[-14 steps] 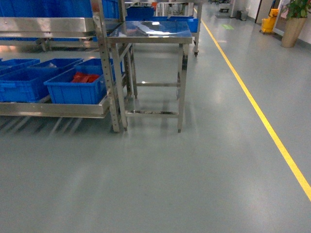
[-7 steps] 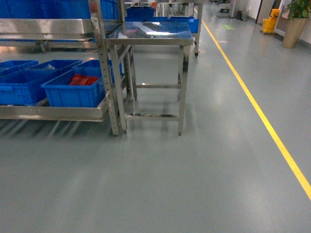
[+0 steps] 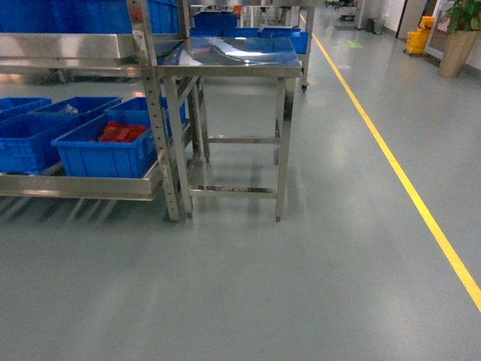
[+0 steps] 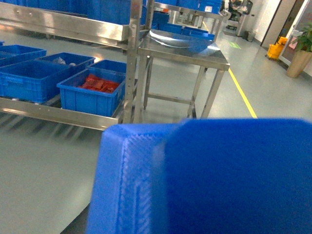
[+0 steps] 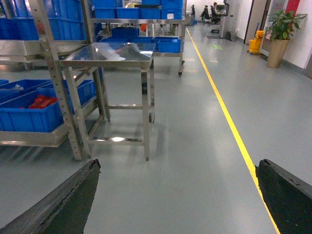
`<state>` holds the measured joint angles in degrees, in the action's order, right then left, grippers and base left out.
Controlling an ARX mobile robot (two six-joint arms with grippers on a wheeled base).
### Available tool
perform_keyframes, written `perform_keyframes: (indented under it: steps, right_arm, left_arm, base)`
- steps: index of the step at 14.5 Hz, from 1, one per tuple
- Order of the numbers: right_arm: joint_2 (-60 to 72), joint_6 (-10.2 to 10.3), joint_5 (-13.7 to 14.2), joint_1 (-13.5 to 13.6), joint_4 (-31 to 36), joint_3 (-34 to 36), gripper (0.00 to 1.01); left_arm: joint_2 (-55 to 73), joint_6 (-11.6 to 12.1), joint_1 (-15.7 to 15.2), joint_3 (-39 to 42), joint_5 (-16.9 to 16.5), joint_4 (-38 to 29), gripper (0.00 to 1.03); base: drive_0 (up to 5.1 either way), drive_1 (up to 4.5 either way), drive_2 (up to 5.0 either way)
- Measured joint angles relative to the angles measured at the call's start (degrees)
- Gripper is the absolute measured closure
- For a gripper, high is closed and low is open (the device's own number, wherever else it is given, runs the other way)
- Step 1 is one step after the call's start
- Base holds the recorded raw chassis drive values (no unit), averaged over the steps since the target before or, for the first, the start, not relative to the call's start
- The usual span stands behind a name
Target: Pick blue part to blue bin on bottom shelf
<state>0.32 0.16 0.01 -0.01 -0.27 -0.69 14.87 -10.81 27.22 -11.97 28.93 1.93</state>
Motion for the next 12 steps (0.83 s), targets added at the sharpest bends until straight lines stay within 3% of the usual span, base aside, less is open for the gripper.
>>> perform_keyframes:
  steps: [12]
  right_arm:
    - [0.0,0.0,0.0,0.0,0.0,0.0,0.03]
  left_arm:
    - [-0.1,0.0,0.0,0.0,0.0,-0.2,0.6]
  base:
    - [0.0,4.13,-4.1]
